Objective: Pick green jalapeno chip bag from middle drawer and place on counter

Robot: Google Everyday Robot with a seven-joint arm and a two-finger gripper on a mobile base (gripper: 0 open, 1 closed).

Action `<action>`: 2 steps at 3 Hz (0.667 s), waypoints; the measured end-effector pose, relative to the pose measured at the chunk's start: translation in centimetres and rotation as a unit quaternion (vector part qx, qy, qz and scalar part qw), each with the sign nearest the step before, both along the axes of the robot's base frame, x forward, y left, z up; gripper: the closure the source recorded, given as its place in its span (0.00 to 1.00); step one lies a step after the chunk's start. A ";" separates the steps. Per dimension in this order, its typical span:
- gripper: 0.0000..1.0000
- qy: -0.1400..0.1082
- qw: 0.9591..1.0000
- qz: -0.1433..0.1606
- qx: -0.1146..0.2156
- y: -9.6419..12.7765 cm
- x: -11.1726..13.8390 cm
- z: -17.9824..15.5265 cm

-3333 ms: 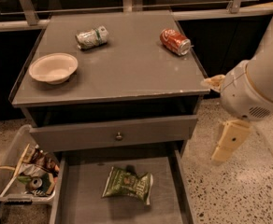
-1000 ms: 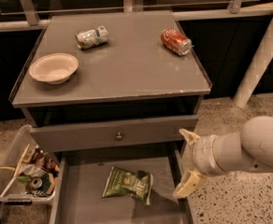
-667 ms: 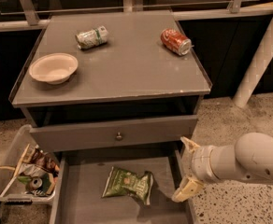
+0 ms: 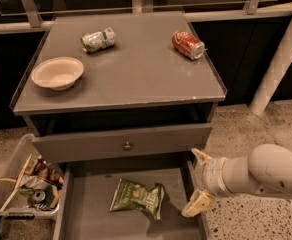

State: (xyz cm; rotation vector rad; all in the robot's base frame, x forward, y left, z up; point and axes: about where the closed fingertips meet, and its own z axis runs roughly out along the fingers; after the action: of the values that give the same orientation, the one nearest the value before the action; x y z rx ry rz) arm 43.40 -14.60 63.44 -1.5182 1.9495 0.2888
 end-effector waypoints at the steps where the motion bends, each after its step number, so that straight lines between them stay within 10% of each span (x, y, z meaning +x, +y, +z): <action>1: 0.00 0.014 1.000 -0.003 0.005 0.1 0.4 -3.5; 2: 0.00 0.025 0.999 -0.005 0.022 0.5 1.2 -7.8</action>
Offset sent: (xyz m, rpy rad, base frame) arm 0.0204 0.0079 -0.1369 0.0958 0.0883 -0.0174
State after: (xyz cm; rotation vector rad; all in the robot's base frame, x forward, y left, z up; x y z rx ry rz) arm 44.56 -14.10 55.67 -1.4863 1.9750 0.3667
